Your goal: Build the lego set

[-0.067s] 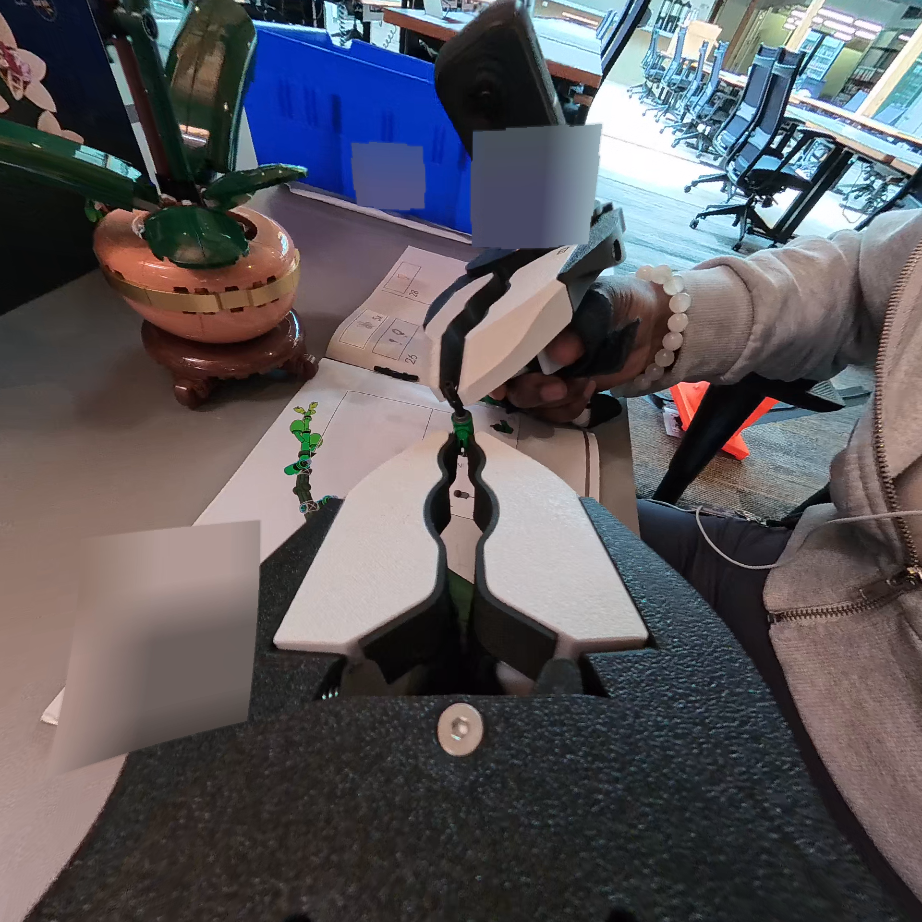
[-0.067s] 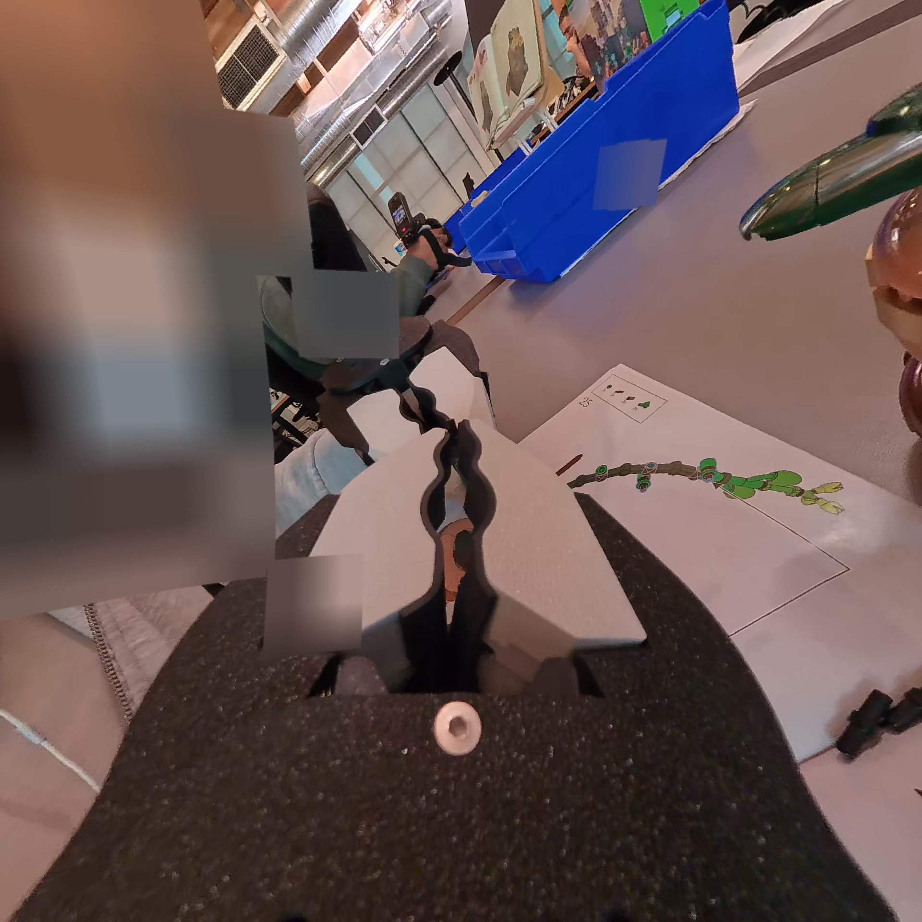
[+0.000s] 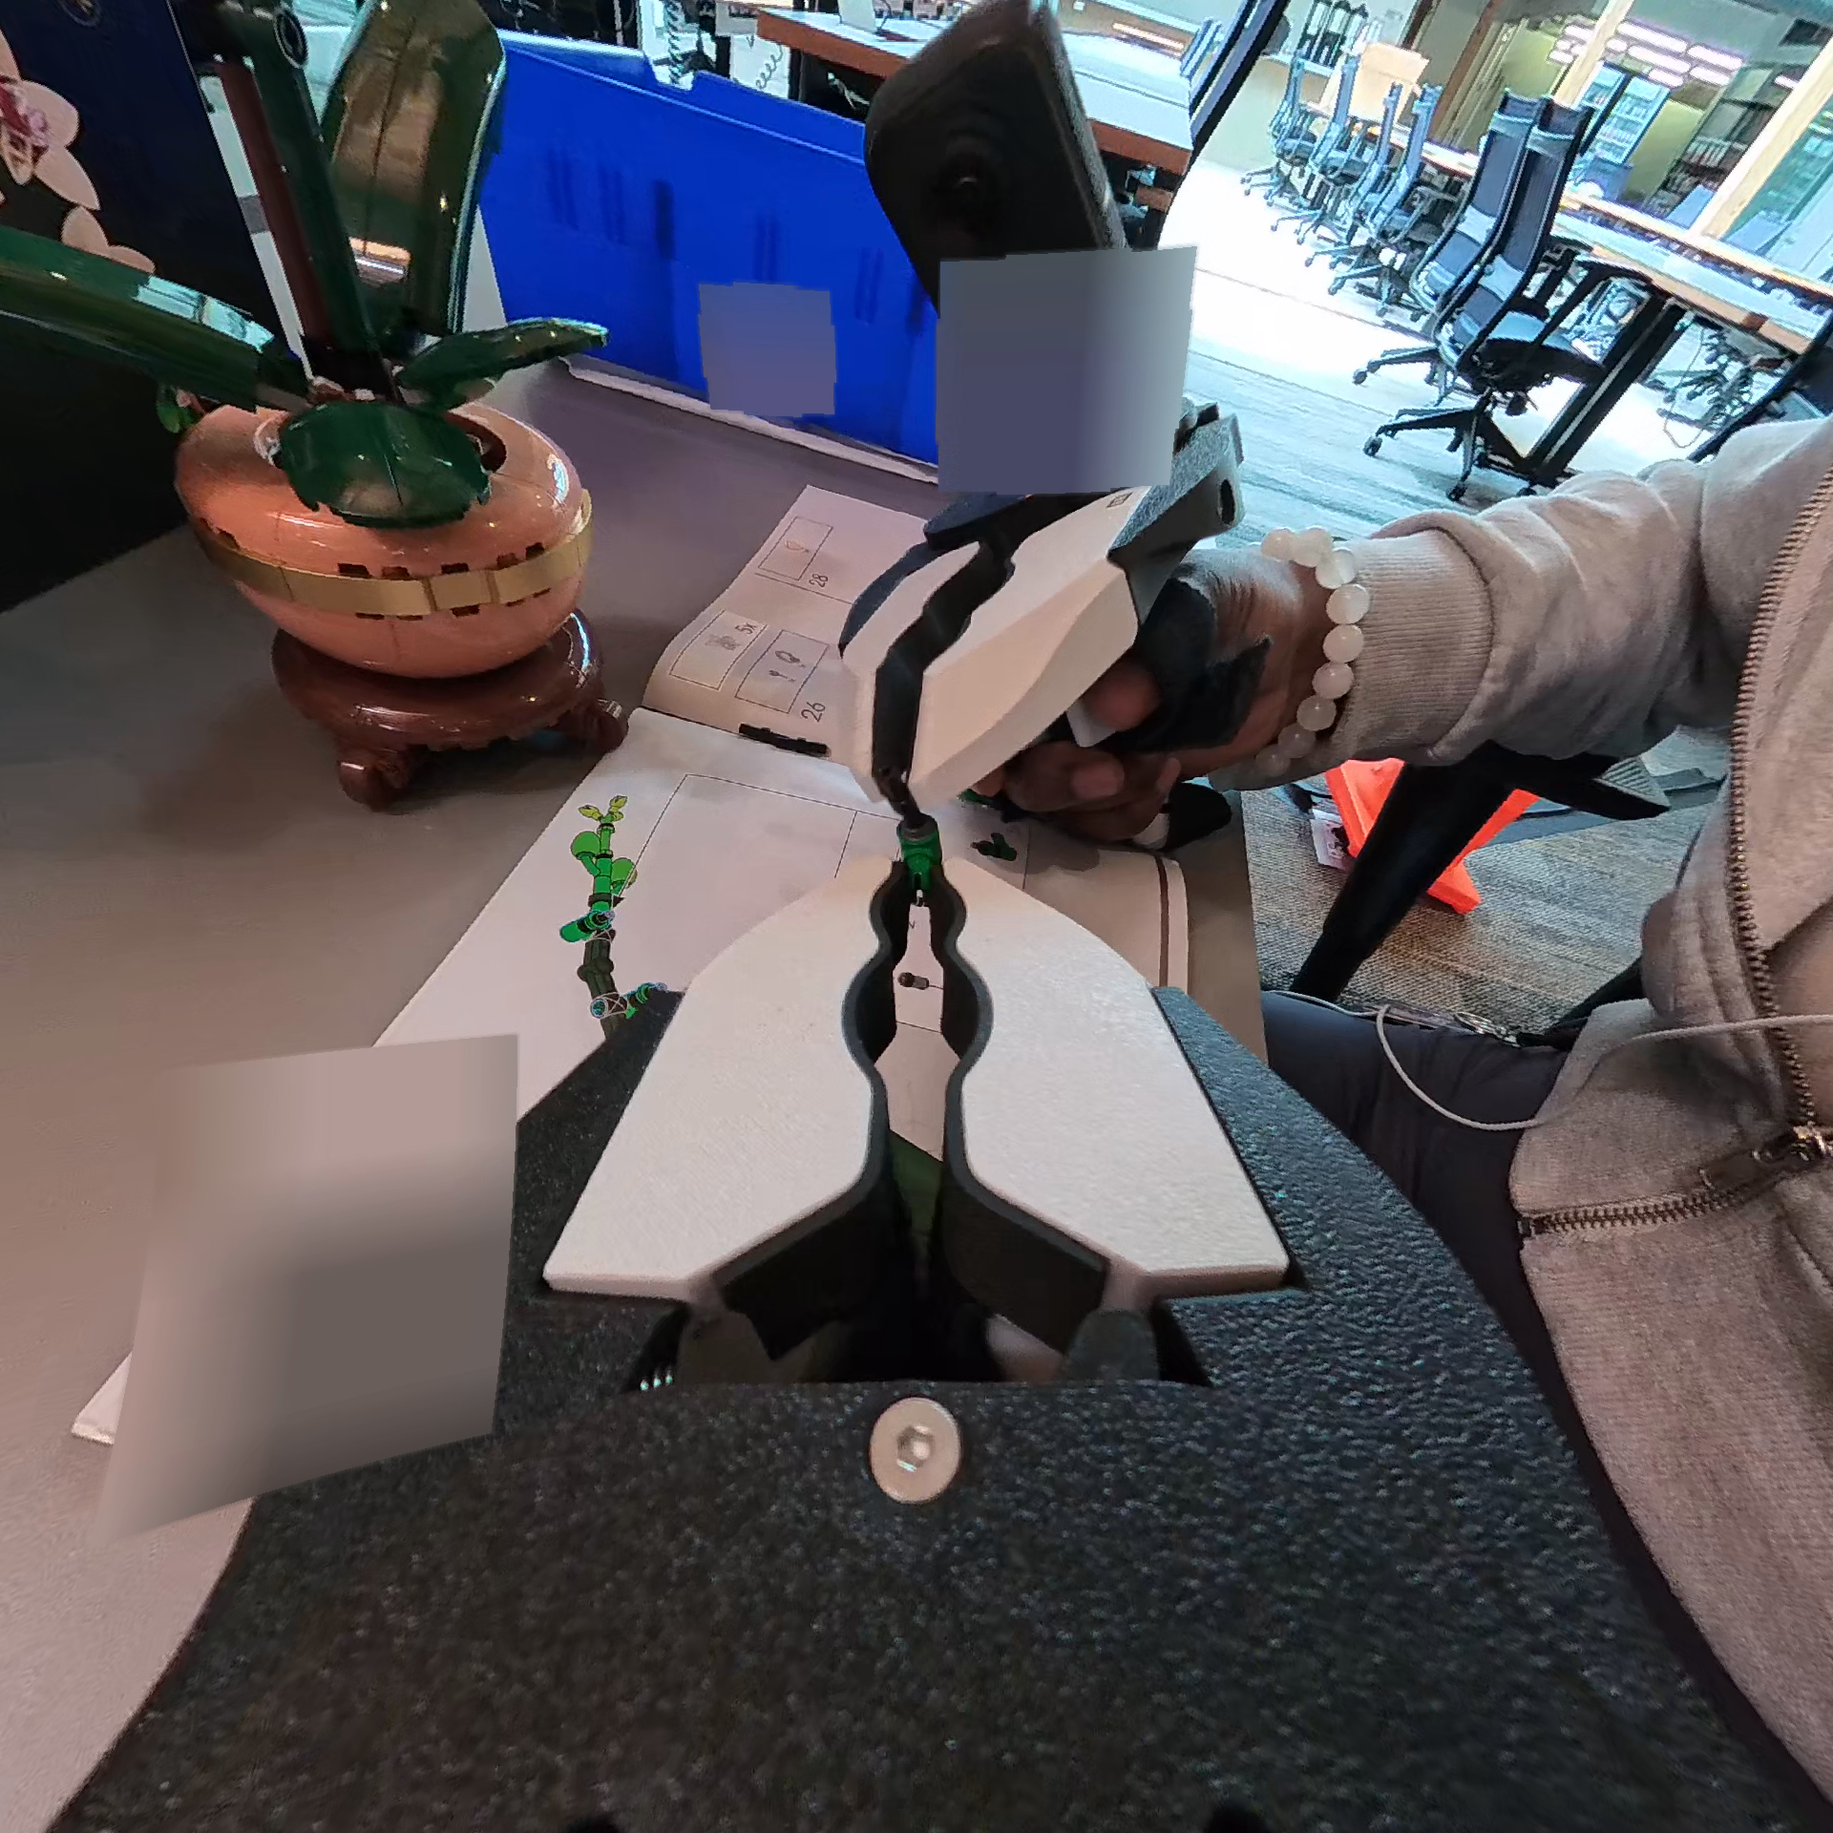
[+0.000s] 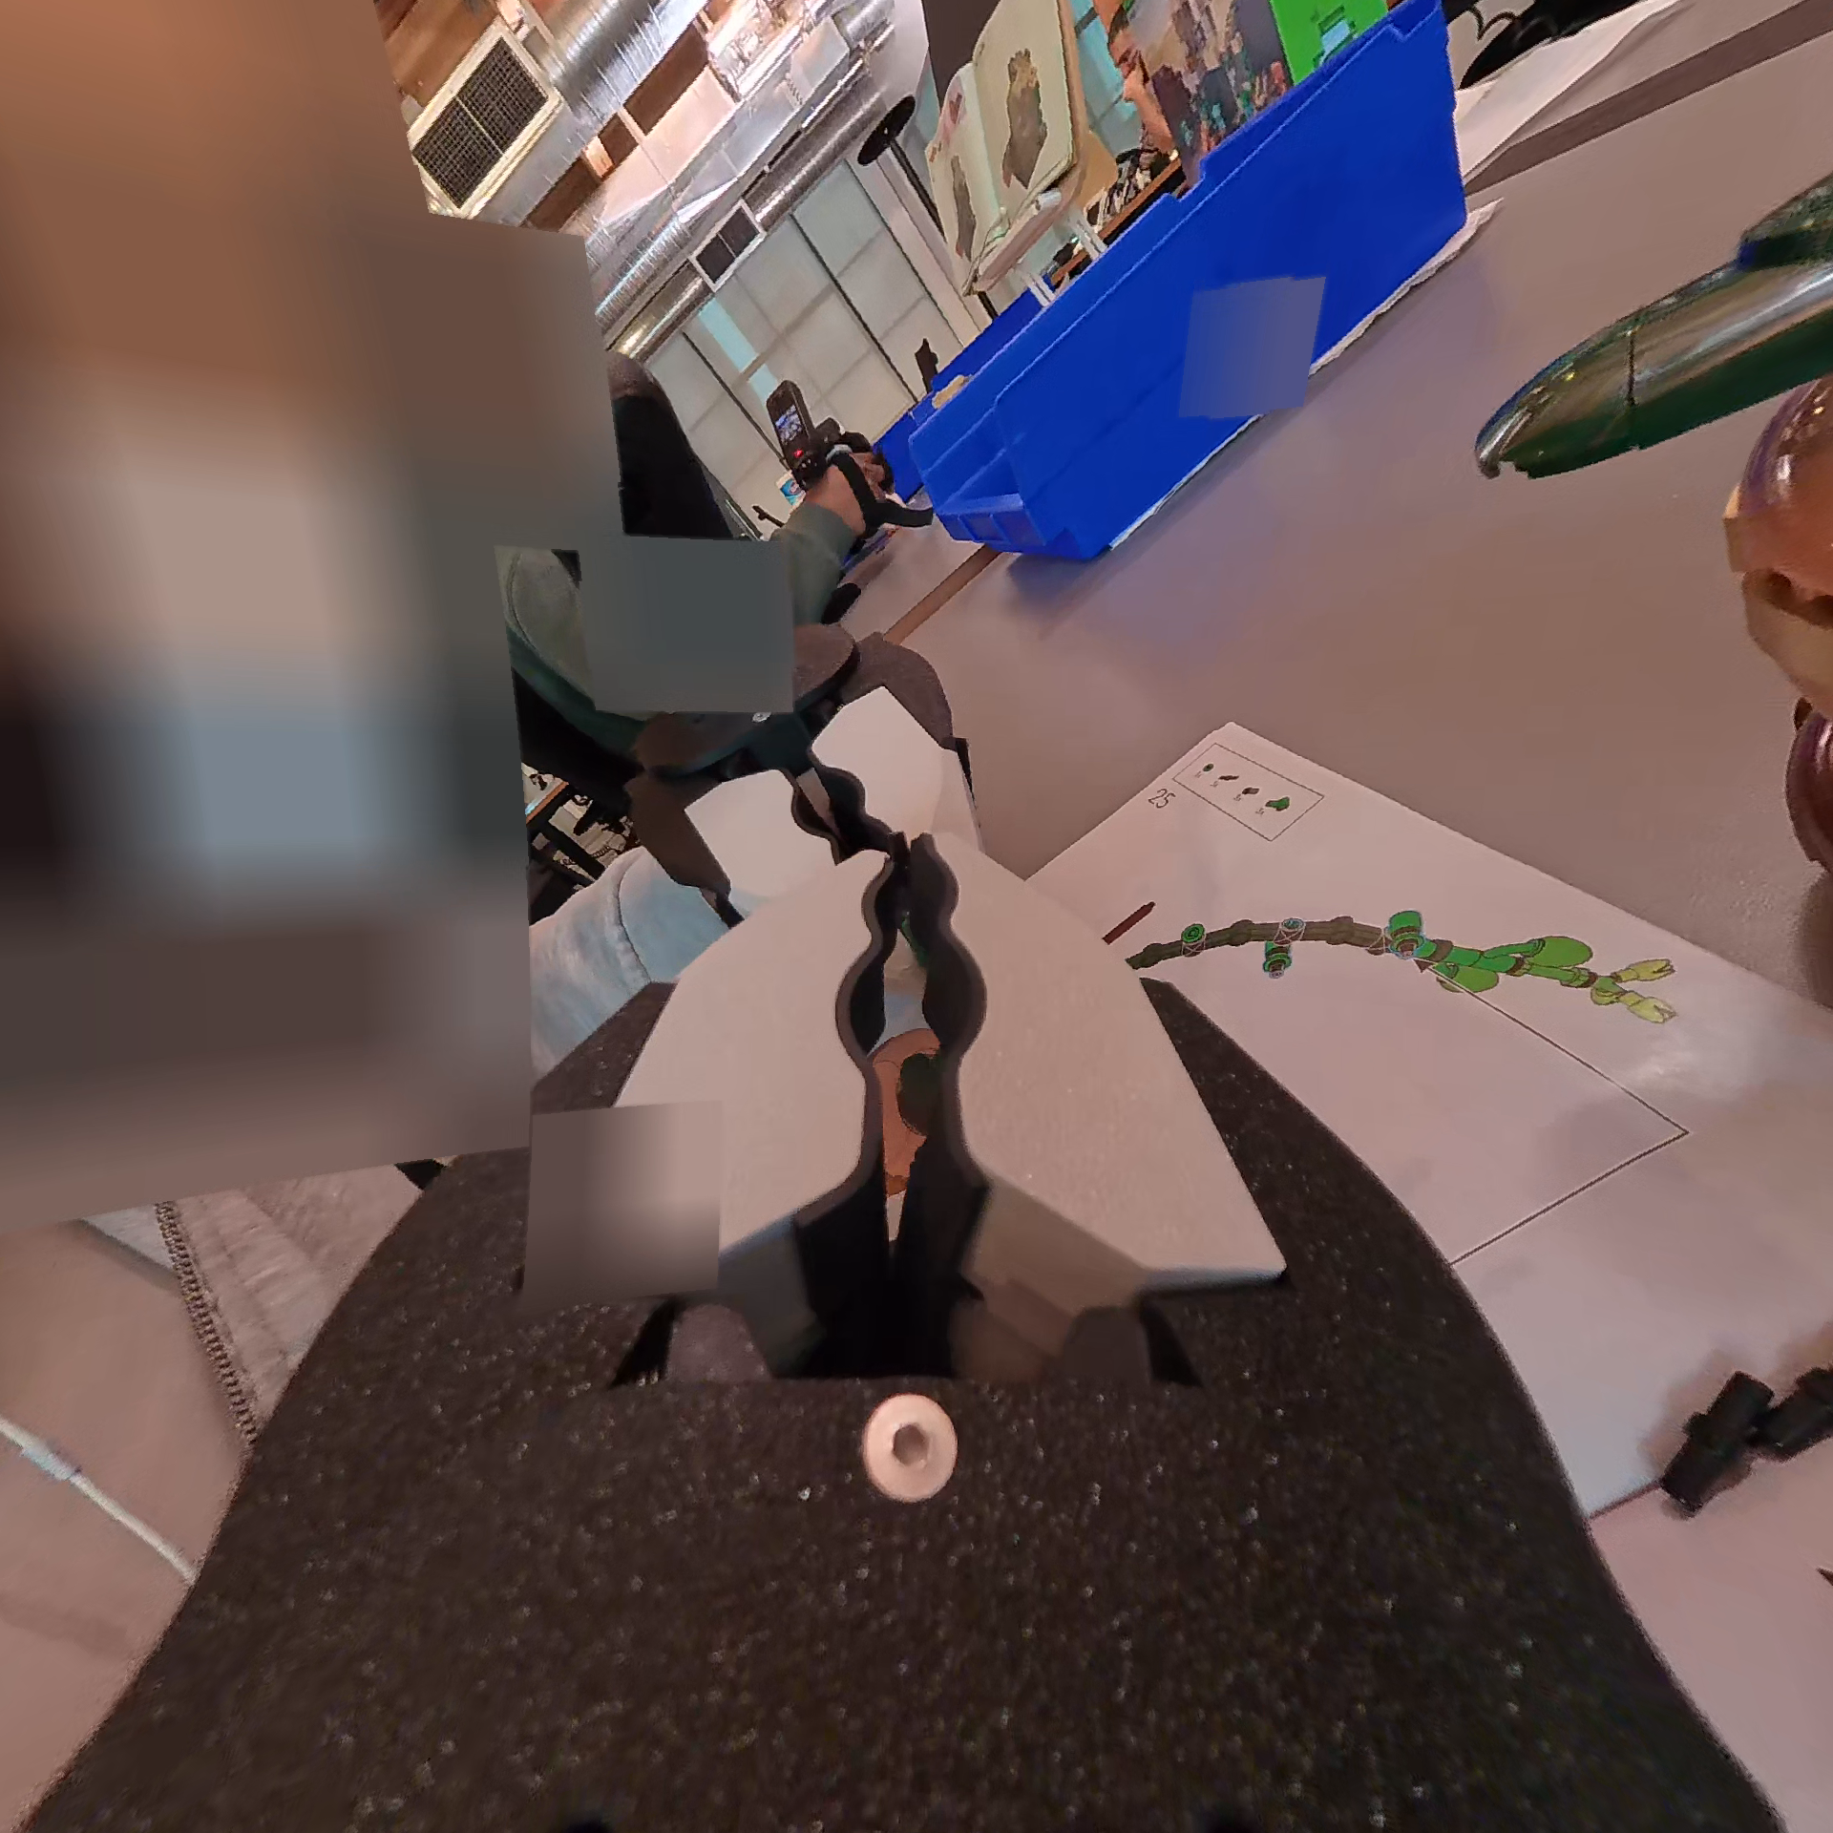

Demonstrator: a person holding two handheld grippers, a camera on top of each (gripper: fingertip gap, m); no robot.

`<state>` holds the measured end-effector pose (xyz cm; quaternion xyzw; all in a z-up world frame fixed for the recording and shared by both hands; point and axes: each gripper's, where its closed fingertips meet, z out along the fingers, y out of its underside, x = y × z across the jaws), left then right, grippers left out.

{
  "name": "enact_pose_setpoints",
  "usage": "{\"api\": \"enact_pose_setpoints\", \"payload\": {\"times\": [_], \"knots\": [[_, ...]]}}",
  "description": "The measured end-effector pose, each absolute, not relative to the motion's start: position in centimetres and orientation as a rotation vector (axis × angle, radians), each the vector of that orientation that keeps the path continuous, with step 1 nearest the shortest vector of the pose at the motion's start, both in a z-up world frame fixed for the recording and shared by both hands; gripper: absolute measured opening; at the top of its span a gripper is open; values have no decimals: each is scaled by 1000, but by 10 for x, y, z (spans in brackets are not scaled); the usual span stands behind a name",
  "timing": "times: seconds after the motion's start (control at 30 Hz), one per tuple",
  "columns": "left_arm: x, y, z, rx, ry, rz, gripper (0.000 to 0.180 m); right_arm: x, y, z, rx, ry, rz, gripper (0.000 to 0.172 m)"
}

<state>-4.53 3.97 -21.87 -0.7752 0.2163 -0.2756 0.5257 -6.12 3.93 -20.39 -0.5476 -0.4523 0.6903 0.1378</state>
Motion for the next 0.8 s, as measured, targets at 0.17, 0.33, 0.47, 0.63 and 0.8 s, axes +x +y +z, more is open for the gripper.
{"api": "enact_pose_setpoints", "payload": {"times": [0.17,0.33,0.47,0.63,0.8], "knots": [[-45,39,-216,-1844,490,-710,3,-61,39,-201,-1542,-1300,1987,1],[-45,39,-213,-1824,455,-773,3,-61,40,-198,-1501,-1279,1982,2],[-45,39,-214,-1833,455,-774,3,-62,40,-199,-1512,-1292,1970,1],[-44,39,-215,-1840,457,-769,3,-62,40,-200,-1524,-1298,1962,1],[-45,40,-215,-1842,454,-757,3,-61,40,-200,-1534,-1289,1971,1]]}}
